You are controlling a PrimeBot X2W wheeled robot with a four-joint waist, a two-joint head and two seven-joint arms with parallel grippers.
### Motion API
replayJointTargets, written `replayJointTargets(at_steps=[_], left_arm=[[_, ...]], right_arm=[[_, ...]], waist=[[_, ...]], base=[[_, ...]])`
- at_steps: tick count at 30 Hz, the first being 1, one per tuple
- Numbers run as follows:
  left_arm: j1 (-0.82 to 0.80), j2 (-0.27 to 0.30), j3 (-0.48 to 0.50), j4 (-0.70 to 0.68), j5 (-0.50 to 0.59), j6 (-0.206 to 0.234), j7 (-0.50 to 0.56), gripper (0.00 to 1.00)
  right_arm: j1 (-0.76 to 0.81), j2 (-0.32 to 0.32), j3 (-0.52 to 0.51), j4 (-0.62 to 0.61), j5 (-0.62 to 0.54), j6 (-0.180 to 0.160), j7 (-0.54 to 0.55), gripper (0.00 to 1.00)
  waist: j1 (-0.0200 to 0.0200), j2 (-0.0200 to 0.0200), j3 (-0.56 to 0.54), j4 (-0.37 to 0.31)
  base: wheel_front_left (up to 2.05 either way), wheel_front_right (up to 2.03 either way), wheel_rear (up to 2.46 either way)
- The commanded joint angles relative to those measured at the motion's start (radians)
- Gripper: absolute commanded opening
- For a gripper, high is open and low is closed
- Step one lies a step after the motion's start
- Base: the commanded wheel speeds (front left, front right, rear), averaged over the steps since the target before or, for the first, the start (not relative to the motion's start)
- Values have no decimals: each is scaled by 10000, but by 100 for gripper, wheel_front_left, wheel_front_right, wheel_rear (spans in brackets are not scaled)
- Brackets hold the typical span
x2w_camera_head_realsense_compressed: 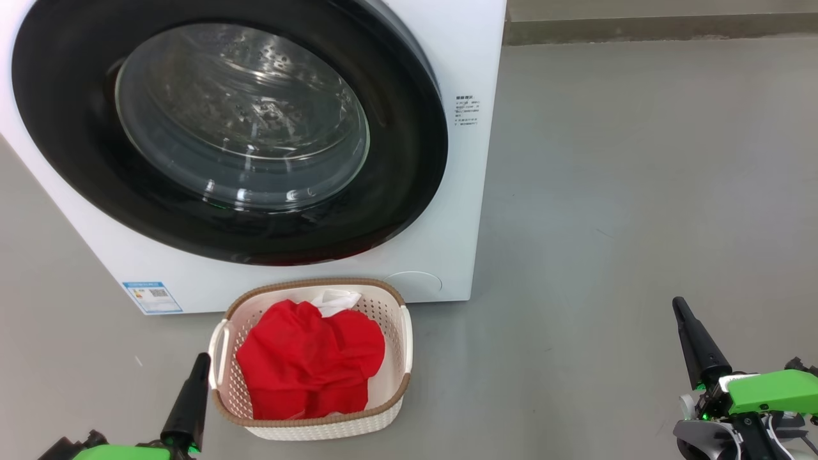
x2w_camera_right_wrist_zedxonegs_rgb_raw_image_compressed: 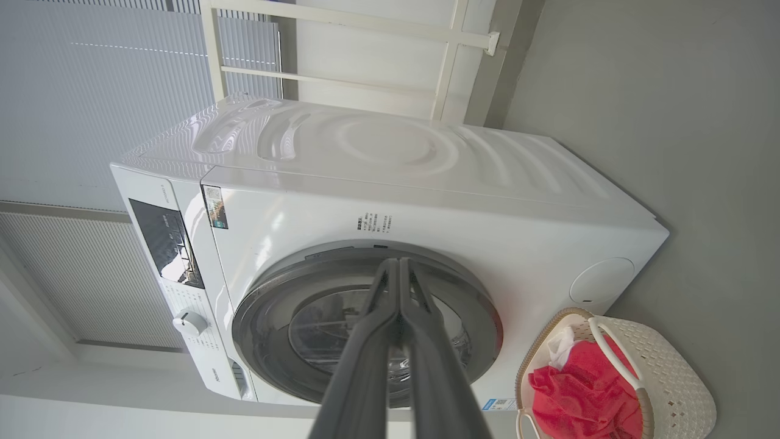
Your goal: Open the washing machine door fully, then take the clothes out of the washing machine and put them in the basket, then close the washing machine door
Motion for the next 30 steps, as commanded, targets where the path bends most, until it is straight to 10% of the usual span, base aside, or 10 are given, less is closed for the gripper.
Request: replayJointTargets(at_steps=[1,30], left_arm=[[-407,76,345,-267,-66,-69,46,0],[-407,76,345,-267,-67,-69,46,0]], right_arm=[[-410,-49,132,-309,-6,-7,56,0],[-411,-46,126,-309,-11,-7,61,0]], waist=[[0,-1,0,0],[0,-1,0,0]], base=[[0,0,0],[0,0,0]])
